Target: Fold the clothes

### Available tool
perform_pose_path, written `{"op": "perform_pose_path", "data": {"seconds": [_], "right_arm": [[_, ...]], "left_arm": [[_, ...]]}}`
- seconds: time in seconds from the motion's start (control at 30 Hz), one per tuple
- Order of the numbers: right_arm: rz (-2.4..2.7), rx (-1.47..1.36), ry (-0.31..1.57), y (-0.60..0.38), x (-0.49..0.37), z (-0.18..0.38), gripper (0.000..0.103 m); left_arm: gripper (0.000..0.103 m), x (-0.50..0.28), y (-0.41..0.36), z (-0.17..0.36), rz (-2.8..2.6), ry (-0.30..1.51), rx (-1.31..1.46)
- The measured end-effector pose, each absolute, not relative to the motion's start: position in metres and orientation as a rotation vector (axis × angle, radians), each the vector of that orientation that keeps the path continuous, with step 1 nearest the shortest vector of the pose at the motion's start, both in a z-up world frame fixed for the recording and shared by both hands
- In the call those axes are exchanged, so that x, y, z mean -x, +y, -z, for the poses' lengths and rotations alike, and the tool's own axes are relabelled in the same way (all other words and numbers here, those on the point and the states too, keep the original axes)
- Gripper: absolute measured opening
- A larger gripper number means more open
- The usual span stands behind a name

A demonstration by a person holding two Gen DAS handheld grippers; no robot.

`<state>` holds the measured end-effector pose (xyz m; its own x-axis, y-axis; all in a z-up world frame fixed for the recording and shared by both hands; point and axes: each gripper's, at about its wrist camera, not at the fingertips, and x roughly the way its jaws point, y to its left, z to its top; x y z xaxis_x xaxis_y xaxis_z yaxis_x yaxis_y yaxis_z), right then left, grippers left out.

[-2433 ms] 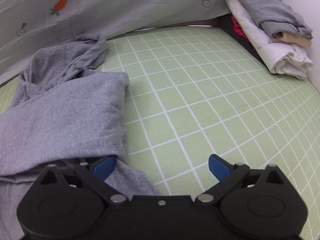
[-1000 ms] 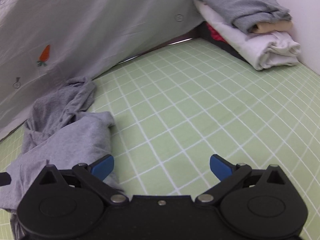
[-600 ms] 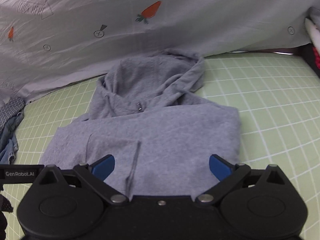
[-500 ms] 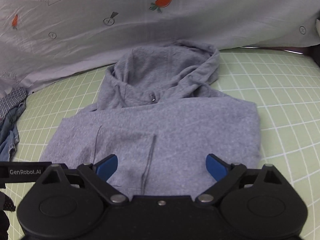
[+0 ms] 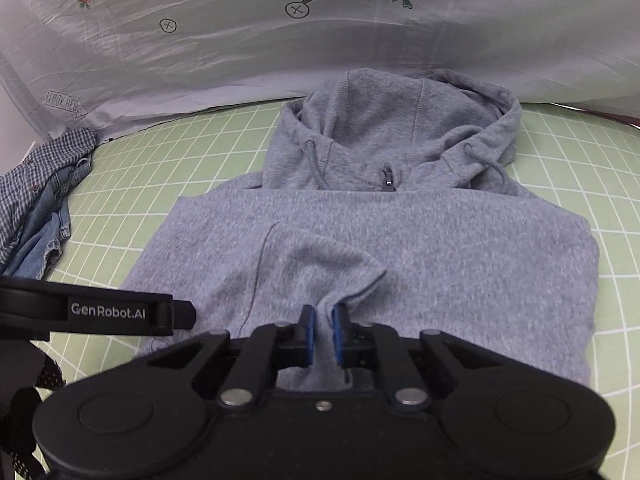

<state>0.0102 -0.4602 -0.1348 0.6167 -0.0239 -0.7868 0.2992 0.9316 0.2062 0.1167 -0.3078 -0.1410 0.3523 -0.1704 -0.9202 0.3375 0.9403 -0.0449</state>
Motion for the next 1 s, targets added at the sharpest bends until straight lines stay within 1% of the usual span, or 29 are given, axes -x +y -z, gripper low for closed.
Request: {"op": "perform_pose_path", "data": {"seconds": [0.2,0.3,0.47,0.53,0.6,0.73,0.83,0.9,0.97,1.0], "right_arm": [[0.242,-0.281,0.784,-0.471,0.013,0.088,0.008],[0.316,-0.306,0.777,-0.493,0.025,0.08,0.008],[0.442,-0.328,0.836,-0.525,0.037,0.105,0.009],[0.466,-0.343,0.884,-0.531,0.036,0.123,0.012],[0.474,-0.351,0.911,-0.532,0.036,0.135,0.017],[0.478,-0.325,0.931,-0.529,0.033,0.137,0.02],[0.484,-0.315,0.933,-0.53,0.032,0.133,0.031],[0.491,-0.329,0.923,-0.532,0.033,0.127,0.054],[0.518,-0.313,0.915,-0.532,0.032,0.118,0.062],[0.528,-0.292,0.906,-0.531,0.031,0.111,0.073]], "left_arm": [[0.087,-0.116,-0.306,0.122,0.323,1.115,-0.138],[0.087,-0.116,-0.311,0.122,0.319,1.104,-0.151],[0.087,-0.11,-0.32,0.137,0.332,1.141,-0.194],[0.087,-0.106,-0.323,0.144,0.337,1.159,-0.209],[0.088,-0.104,-0.324,0.149,0.336,1.163,-0.222],[0.096,-0.108,-0.32,0.155,0.33,1.177,-0.22],[0.097,-0.117,-0.314,0.156,0.331,1.229,-0.165],[0.097,-0.124,-0.309,0.15,0.34,1.251,-0.126],[0.097,-0.13,-0.312,0.14,0.344,1.213,-0.124],[0.097,-0.134,-0.313,0.136,0.345,1.194,-0.122]]}}
